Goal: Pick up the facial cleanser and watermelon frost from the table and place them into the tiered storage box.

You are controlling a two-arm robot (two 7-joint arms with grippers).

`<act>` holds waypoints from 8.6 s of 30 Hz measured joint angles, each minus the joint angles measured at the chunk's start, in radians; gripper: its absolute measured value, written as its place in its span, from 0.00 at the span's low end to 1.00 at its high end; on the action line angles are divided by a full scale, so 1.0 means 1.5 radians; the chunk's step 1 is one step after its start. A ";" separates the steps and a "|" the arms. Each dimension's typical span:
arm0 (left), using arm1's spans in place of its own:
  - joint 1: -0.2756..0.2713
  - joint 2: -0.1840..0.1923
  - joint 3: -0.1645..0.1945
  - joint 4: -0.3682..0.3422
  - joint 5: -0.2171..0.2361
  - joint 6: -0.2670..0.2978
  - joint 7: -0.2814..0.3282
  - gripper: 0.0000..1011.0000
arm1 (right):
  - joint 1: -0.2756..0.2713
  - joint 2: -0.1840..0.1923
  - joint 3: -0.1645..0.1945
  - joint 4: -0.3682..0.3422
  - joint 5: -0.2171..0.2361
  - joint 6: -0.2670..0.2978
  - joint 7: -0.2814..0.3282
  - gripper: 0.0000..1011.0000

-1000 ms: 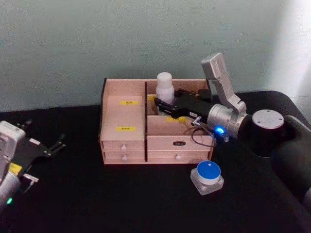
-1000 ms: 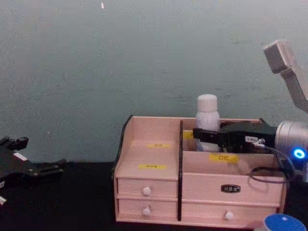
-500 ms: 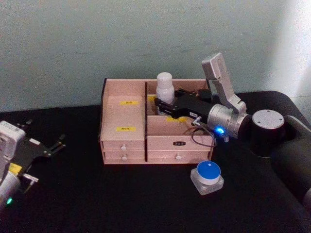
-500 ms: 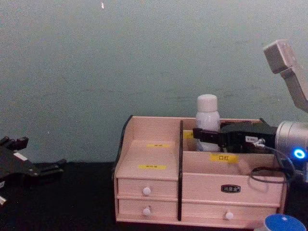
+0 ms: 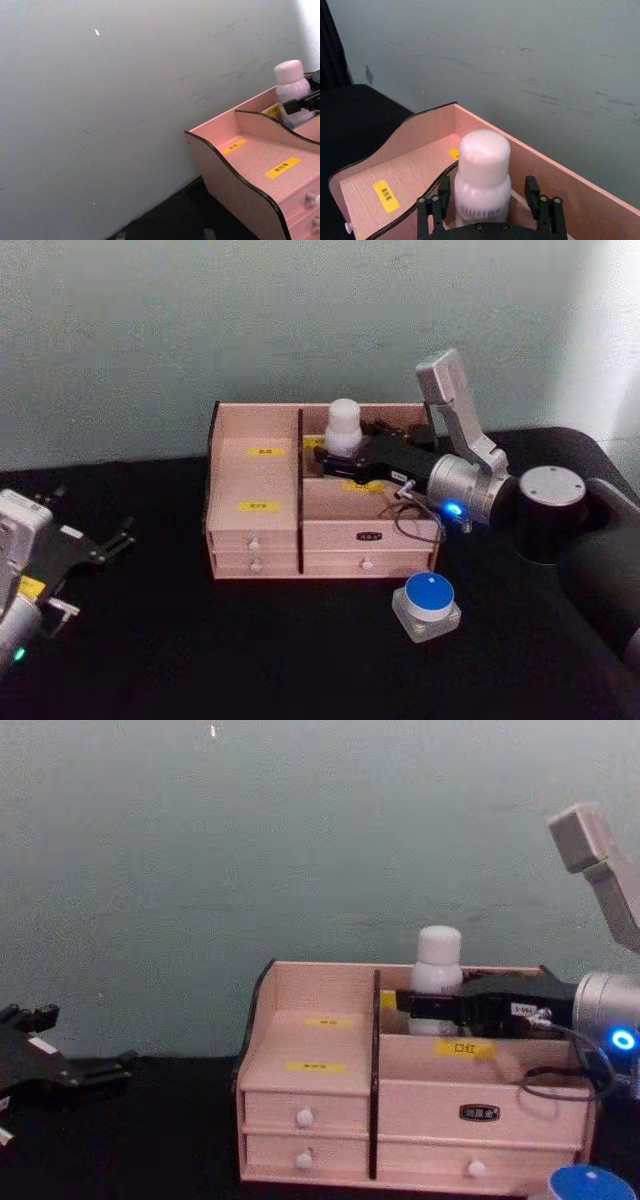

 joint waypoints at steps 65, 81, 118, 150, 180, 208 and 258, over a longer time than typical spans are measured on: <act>0.000 0.000 0.000 0.000 0.000 0.000 0.000 0.99 | -0.407 0.295 0.064 -0.548 0.095 0.145 -0.058 0.99; 0.000 0.000 0.000 0.000 0.000 0.000 0.000 0.99 | -0.408 0.314 0.043 -0.546 0.091 0.177 -0.048 0.99; 0.000 0.000 0.000 0.000 0.000 0.000 0.000 0.99 | -0.393 0.315 0.021 -0.517 0.097 0.184 -0.037 0.99; 0.000 0.000 0.000 0.000 0.000 0.000 0.000 0.99 | -0.369 0.307 0.014 -0.488 0.101 0.173 -0.024 0.99; 0.000 0.000 0.000 0.000 0.000 0.000 0.000 0.99 | -0.348 0.295 -0.003 -0.459 0.108 0.179 -0.016 0.99; 0.000 0.000 0.000 0.000 0.000 0.000 0.000 0.99 | -0.347 0.296 -0.008 -0.459 0.107 0.183 -0.024 0.99; 0.000 0.000 0.000 0.000 0.000 0.000 0.000 0.99 | -0.348 0.296 -0.007 -0.460 0.106 0.182 -0.025 0.72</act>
